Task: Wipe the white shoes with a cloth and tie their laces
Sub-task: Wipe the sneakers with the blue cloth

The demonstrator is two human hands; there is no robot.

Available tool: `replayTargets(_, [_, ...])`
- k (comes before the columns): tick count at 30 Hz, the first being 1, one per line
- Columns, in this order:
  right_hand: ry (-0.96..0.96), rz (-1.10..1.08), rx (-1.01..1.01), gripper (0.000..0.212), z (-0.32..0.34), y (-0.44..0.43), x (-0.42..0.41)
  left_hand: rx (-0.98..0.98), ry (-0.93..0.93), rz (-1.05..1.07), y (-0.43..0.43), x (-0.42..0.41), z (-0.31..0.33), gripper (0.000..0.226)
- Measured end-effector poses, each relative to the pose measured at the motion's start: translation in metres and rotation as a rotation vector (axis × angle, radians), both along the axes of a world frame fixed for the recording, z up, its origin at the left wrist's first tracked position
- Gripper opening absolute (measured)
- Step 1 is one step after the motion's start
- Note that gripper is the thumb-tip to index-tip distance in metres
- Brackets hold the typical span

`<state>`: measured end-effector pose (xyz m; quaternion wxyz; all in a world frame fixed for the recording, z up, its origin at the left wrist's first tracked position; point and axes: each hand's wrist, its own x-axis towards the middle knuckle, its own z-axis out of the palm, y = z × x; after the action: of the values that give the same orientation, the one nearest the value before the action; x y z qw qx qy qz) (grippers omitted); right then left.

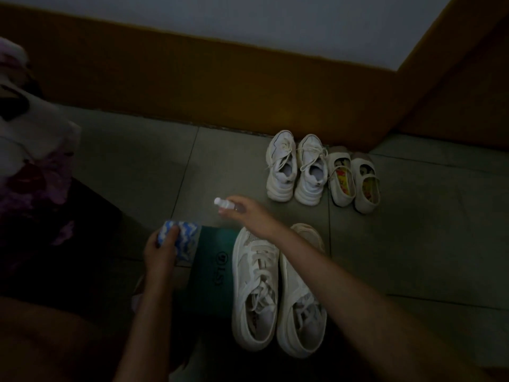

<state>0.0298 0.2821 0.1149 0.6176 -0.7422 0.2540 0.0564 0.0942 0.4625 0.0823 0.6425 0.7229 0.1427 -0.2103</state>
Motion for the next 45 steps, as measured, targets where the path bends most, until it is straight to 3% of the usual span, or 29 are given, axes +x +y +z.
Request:
replayTargets(3, [0.005,0.016,-0.152,0.039,-0.023,0.026,0.006,-0.020,0.011,0.047,0.010,0.004,-0.001,0.032])
replayTargets(6, [0.042,0.035,-0.148,0.017,-0.029,0.044,0.003,-0.036,0.032,0.076,0.014,0.005,0.000,0.034])
replayTargets(9, [0.016,0.038,-0.193,0.028,-0.038,0.051,0.000,-0.020,0.018,0.083,0.016,0.004,0.003,0.035])
replayTargets(18, [0.059,0.054,-0.253,0.025,-0.044,0.049,-0.003,-0.021,-0.012,0.042,0.009,0.008,0.011,0.034])
replayTargets(24, [0.048,0.123,-0.278,0.063,-0.026,0.037,-0.012,-0.056,-0.019,-0.071,-0.006,0.008,0.027,0.035])
replayTargets(26, [-0.010,0.051,-0.254,0.058,-0.008,0.030,-0.015,-0.112,-0.050,-0.109,-0.012,0.007,0.036,0.026])
replayTargets(29, [-0.065,-0.212,0.027,0.044,0.033,0.016,-0.028,-0.191,-0.051,-0.177,-0.031,0.000,0.054,0.011])
replayTargets(31, [-0.105,-0.336,0.199,0.039,0.053,0.011,-0.042,-0.229,-0.042,-0.241,-0.049,-0.012,0.065,0.014])
replayTargets(37, [-0.129,-0.600,0.433,0.027,0.058,0.006,-0.082,-0.257,0.113,-0.432,-0.107,-0.063,0.078,0.026])
replayTargets(40, [-0.179,-0.755,0.453,0.021,0.052,-0.005,-0.098,-0.253,0.128,-0.408,-0.126,-0.083,0.076,0.021])
replayTargets(45, [-0.211,-0.946,0.453,0.004,0.042,-0.025,-0.119,-0.151,0.197,-0.391,-0.147,-0.103,0.067,0.053])
